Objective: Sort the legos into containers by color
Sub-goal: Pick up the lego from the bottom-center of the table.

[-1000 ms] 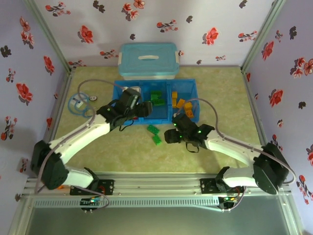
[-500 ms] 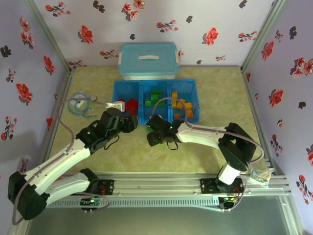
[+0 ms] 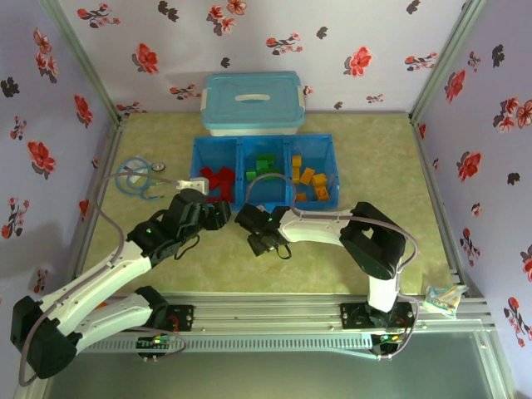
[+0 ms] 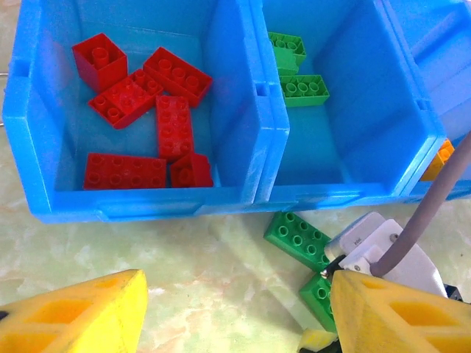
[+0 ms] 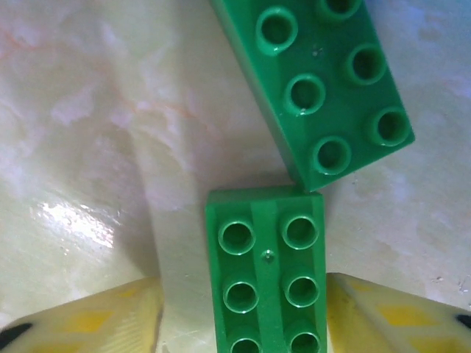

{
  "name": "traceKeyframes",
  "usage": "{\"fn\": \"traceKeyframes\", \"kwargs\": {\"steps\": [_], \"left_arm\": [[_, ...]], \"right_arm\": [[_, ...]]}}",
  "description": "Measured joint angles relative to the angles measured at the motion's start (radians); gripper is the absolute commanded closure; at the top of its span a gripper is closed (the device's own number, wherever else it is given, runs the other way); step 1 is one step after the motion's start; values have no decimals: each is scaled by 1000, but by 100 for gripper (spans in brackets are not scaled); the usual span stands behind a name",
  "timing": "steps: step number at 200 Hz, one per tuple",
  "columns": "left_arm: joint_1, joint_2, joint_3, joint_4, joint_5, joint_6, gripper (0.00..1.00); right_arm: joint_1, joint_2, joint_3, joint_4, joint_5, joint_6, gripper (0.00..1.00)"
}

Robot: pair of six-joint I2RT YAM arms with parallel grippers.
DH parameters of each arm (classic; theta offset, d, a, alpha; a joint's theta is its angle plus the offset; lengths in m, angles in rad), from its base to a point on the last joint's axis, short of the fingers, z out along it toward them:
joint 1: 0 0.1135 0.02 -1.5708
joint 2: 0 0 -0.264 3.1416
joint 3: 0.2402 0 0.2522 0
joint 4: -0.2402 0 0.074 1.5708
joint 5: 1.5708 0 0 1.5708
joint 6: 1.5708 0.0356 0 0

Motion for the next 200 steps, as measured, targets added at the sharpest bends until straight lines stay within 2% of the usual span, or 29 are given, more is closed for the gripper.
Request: {"fn": "traceKeyframes", "kwargs": {"steps": [20, 37, 77, 139, 200], "left_arm": [[0, -3, -2, 0, -1, 0, 34], [0, -9, -5, 0, -6, 0, 34], [0, -33, -23, -1, -8, 0, 35], [0, -92, -60, -8, -14, -11, 35], [-2, -142, -84, -42, -14, -32, 36]], "right_arm": [[4, 1, 12, -12, 6, 0, 69], [7, 1, 27, -20, 11, 2, 73], [11, -14, 55, -43, 36, -4, 74], [-2, -126, 164, -106, 142, -59, 73], [-134, -129, 304, -143, 156, -140, 72]]}}
